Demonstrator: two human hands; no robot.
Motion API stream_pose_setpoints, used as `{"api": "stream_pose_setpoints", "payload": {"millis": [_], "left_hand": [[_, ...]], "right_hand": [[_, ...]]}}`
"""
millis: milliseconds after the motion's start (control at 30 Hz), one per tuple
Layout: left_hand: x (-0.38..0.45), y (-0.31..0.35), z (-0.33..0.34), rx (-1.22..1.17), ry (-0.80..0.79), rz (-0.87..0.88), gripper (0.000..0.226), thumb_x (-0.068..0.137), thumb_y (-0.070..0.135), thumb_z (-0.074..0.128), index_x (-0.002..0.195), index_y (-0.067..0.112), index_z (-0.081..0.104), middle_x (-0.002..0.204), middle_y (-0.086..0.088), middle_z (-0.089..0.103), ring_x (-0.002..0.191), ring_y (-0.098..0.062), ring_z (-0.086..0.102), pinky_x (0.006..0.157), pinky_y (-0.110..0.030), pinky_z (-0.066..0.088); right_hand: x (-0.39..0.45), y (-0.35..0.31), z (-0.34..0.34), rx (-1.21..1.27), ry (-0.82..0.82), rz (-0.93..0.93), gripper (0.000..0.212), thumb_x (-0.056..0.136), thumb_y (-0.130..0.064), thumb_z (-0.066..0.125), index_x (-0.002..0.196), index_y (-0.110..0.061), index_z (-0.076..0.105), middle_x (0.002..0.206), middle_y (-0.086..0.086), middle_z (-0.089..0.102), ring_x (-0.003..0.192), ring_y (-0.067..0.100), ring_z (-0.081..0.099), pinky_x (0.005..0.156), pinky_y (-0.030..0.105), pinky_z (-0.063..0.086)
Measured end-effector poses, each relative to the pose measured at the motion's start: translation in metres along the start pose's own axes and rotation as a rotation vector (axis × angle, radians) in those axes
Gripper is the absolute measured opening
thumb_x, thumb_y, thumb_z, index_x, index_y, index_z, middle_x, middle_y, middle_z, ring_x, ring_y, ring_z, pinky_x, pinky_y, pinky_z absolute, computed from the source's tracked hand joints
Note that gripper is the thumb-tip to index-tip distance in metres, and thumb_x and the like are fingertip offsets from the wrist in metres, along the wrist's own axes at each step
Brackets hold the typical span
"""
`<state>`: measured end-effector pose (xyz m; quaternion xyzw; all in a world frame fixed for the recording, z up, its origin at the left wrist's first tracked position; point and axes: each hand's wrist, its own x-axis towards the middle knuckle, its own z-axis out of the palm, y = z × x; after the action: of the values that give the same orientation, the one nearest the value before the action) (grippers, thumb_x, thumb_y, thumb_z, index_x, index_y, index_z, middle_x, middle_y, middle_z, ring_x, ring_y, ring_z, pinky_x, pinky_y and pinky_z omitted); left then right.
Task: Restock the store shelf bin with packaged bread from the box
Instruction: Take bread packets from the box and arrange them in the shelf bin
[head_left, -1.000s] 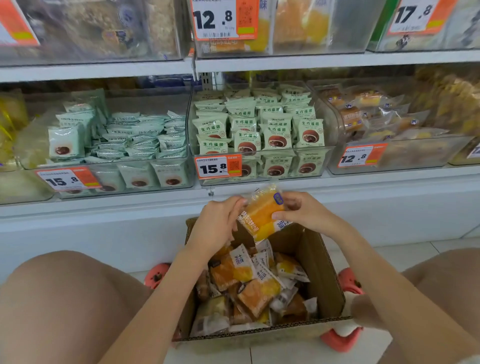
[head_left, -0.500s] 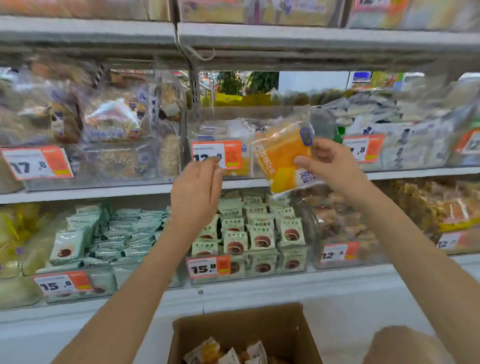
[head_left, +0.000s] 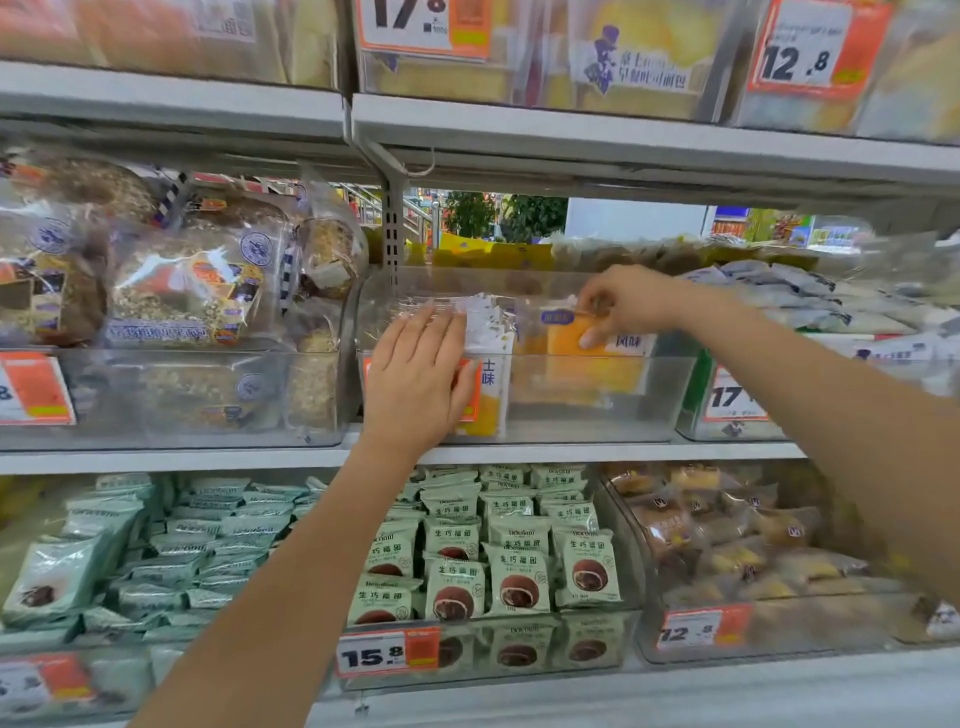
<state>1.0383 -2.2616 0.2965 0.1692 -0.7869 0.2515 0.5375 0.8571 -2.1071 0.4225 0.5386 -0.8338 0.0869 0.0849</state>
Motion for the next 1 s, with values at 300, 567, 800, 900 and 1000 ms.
{"api": "stream_pose_setpoints", "payload": {"millis": [300,567,800,900,1000], "left_hand": [[-0.002,-0.002,0.005,0.0,0.1,0.02,0.046,0.099,0.033,0.032,0.109,0.006,0.067,0.111,-0.008,0.068,0.099,-0.026,0.063,0.089,-0.037,0.041],[-0.003,-0.003,0.001,-0.02,0.024,0.006,0.046,0.099,0.032,0.03,0.113,0.006,0.066,0.112,-0.008,0.067,0.104,-0.027,0.062,0.092,-0.037,0.039],[-0.028,0.013,-0.022,-0.328,-0.047,-0.154,0.052,0.102,0.03,0.019,0.138,0.005,0.047,0.143,-0.009,0.047,0.137,-0.024,0.036,0.116,-0.04,0.021],[-0.091,0.032,-0.044,-0.518,-0.096,-0.225,0.047,0.099,0.02,0.027,0.141,0.003,0.041,0.148,-0.008,0.039,0.141,-0.022,0.028,0.117,-0.034,0.019],[-0.178,0.05,-0.058,-0.534,-0.246,-0.216,0.043,0.099,0.02,0.029,0.128,0.0,0.055,0.134,-0.012,0.054,0.127,-0.025,0.045,0.112,-0.035,0.031]], "right_hand": [[0.025,0.0,0.041,0.063,0.12,-0.038,0.047,0.068,-0.025,0.084,0.105,-0.012,0.058,0.089,-0.003,0.051,0.084,0.016,0.047,0.06,0.025,0.034],[0.028,0.006,0.046,0.037,0.16,0.002,0.042,0.065,-0.044,0.081,0.096,-0.029,0.057,0.109,0.002,0.059,0.103,0.022,0.049,0.083,0.034,0.045],[-0.059,-0.02,0.076,0.315,0.859,0.005,0.018,0.088,-0.034,0.055,0.097,-0.019,0.056,0.099,0.0,0.058,0.099,0.023,0.051,0.083,0.043,0.044],[-0.115,-0.04,0.128,0.345,0.947,-0.014,0.013,0.09,-0.021,0.055,0.096,-0.01,0.059,0.095,0.005,0.059,0.091,0.023,0.051,0.079,0.035,0.04],[-0.165,-0.056,0.2,0.388,0.787,-0.001,0.01,0.09,-0.018,0.055,0.093,-0.01,0.06,0.092,0.004,0.059,0.087,0.019,0.052,0.077,0.031,0.04]]}}
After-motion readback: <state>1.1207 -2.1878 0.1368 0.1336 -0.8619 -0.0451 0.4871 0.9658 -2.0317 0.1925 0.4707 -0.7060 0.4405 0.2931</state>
